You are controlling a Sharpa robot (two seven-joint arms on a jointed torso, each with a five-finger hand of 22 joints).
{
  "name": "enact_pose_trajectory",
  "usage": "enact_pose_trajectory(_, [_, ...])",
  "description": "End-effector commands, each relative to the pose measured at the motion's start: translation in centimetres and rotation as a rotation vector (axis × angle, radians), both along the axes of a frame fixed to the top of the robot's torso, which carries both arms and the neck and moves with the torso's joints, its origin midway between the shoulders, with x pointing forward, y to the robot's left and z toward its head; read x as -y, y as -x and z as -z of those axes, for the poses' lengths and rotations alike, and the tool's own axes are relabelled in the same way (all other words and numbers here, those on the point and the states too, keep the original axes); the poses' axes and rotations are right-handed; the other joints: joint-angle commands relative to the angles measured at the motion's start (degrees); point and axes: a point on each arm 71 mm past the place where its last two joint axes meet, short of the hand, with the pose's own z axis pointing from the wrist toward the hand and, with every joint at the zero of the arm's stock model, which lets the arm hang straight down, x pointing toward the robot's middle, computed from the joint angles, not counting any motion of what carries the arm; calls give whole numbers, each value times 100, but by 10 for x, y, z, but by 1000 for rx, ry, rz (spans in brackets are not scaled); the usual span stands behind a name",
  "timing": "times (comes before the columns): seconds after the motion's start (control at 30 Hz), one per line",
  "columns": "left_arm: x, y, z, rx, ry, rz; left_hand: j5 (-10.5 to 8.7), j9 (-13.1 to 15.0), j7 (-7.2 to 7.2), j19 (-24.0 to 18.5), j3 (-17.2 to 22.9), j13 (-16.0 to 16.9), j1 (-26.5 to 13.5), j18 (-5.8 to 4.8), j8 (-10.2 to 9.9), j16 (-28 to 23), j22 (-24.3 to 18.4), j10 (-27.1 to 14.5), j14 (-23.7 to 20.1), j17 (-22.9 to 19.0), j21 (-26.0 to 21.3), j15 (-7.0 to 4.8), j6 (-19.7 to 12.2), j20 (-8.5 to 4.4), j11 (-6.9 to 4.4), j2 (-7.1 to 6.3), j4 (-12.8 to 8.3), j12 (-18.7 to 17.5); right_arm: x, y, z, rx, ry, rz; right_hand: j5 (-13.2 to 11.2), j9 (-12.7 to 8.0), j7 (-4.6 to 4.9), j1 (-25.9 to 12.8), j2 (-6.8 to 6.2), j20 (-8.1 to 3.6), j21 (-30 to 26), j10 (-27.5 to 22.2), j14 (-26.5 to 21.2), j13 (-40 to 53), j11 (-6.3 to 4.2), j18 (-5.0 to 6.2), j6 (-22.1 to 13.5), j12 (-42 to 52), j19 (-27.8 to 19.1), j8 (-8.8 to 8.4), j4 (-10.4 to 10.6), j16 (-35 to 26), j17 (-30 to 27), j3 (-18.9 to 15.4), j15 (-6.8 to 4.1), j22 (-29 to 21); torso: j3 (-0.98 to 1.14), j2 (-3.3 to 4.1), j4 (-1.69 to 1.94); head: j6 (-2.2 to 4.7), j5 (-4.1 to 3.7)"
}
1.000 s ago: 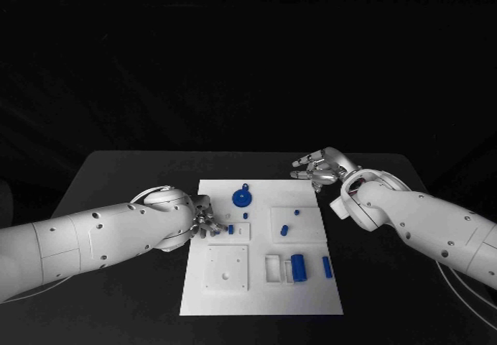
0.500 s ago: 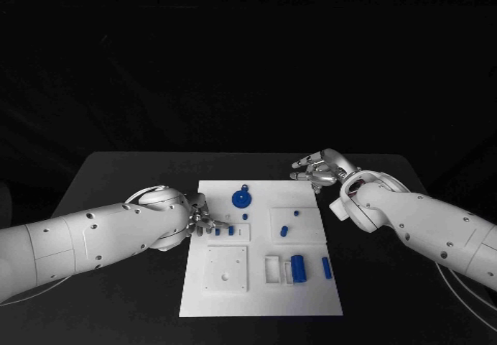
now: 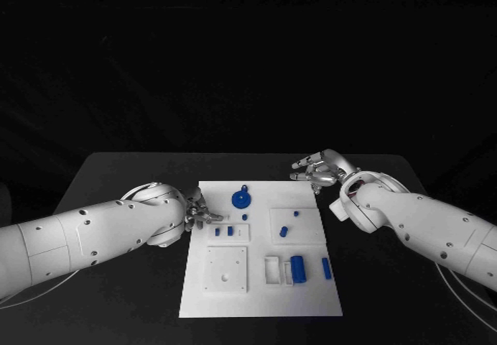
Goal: Assemble the parts on the task board
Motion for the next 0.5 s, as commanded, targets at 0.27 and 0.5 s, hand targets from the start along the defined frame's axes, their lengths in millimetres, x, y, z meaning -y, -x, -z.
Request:
enact_pose_trajectory(0.27, [22,-4,-24,245,305,147,295,-1735,420,-215,586,-1622,1912,171,-600,-112,169,-514,-335,-302,-186,222,36,182,328,126,-1831,-1677,0,1,0,2,-1,-11,27,-9,0,-63,-3,9,-21,-49,-48,-4,-10,85,-30,-24,182,-23,28,-20,-5,-14,2,264,-2,5,-3,55,-27])
enact_pose_trajectory(0.5, [42,2,-36,405,316,333,-270,-2344,383,-635,692,-1903,1858,307,-1016,-191,157,-300,-360,-452,546,298,435,275,445,64,-2403,-2489,0,0,0,2,-1,-11,37,-8,0,-71,2,10,-35,-51,-50,-12,-10,86,-13,-28,183,-21,39,-30,-16,-22,2,262,-2,5,-6,69,-18])
